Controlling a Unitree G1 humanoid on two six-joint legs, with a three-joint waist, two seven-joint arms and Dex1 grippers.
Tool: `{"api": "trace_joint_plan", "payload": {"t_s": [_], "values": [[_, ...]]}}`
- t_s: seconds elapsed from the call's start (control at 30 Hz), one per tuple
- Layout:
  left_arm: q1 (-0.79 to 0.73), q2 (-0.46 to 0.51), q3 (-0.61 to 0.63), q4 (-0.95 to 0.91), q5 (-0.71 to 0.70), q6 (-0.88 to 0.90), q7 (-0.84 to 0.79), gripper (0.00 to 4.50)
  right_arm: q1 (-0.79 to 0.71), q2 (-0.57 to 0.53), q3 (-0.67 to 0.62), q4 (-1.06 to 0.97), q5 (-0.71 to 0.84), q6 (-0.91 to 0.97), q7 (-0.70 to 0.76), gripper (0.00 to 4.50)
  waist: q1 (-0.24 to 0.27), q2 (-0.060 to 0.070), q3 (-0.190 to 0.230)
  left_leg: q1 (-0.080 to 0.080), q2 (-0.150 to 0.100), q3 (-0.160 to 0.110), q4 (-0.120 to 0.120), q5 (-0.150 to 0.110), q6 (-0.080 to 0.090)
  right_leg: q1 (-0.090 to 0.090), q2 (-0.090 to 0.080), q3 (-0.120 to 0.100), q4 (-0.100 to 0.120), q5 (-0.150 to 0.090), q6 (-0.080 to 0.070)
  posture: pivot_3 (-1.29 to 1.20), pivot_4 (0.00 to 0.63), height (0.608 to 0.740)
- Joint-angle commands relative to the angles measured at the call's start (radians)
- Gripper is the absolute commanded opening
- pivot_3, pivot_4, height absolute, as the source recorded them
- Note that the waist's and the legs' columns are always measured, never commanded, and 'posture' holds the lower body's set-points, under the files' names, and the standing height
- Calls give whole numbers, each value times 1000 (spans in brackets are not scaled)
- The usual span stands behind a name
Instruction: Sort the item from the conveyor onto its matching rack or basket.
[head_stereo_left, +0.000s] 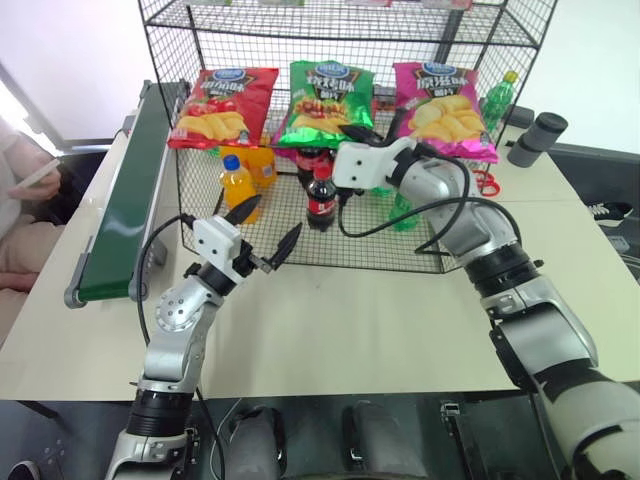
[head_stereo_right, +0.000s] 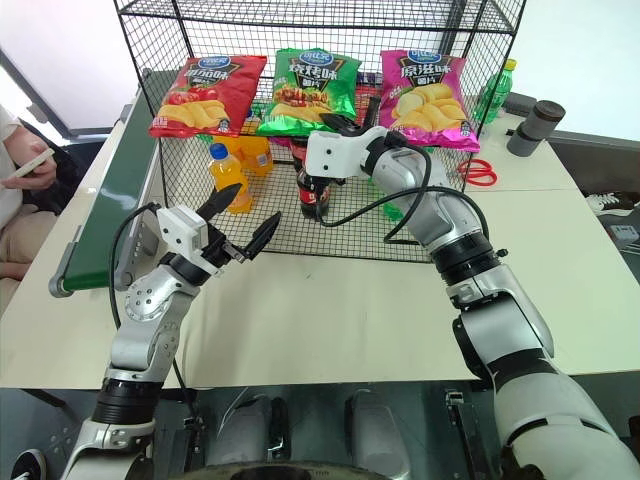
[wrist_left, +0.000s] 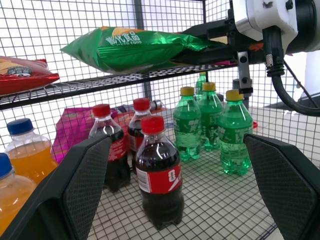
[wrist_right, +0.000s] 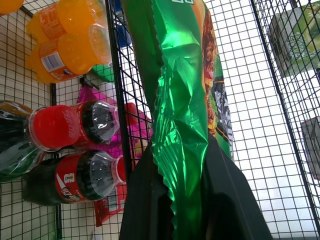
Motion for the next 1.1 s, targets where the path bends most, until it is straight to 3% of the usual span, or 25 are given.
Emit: {"api": "trace_joint_plan", "payload": {"t_s": [0.03, 0.17, 0.2, 0.47, 0.9, 1.1], "values": [[-1, -6, -8, -45, -2, -20, 3, 4500, -38, 3, -57, -8, 55, -8, 9, 2100, 0, 0, 0, 0, 0, 0, 0, 0, 0, 0, 0, 0, 0, 0, 0, 0, 150, 740], [-4, -6, -7, -43, -1, -17, 2, 4500, -34, 22, -110, -46, 167, 34, 88, 4174, 0, 0, 0, 0, 0, 0, 0, 0, 0, 0, 0, 0, 0, 0, 0, 0, 150, 740], [-5, -6, -7, -43, -1, -16, 2, 4500, -36, 28, -130, -55, 199, 53, 103, 4454, 0, 0, 0, 0, 0, 0, 0, 0, 0, 0, 0, 0, 0, 0, 0, 0, 150, 740], [-8, -6, -10, -41, -2, -14, -2, 4500, 6, 59, -178, -150, 389, 194, 282, 4454, 1, 0, 0, 0, 0, -1, 0, 0, 0, 0, 0, 0, 0, 0, 0, 0, 150, 740], [-5, -3, -15, -47, 2, -15, -3, 4500, 48, 46, -150, -211, 352, 185, 281, 4454, 2, 0, 0, 0, 0, -1, 0, 0, 0, 0, 0, 0, 0, 0, 0, 0, 150, 740], [-9, -3, -14, -43, 3, -17, -3, 4500, 52, 57, -157, -219, 362, 185, 279, 1760, 3, 0, 0, 0, 0, -1, 0, 0, 0, 0, 0, 0, 0, 0, 0, 0, 150, 740]]}}
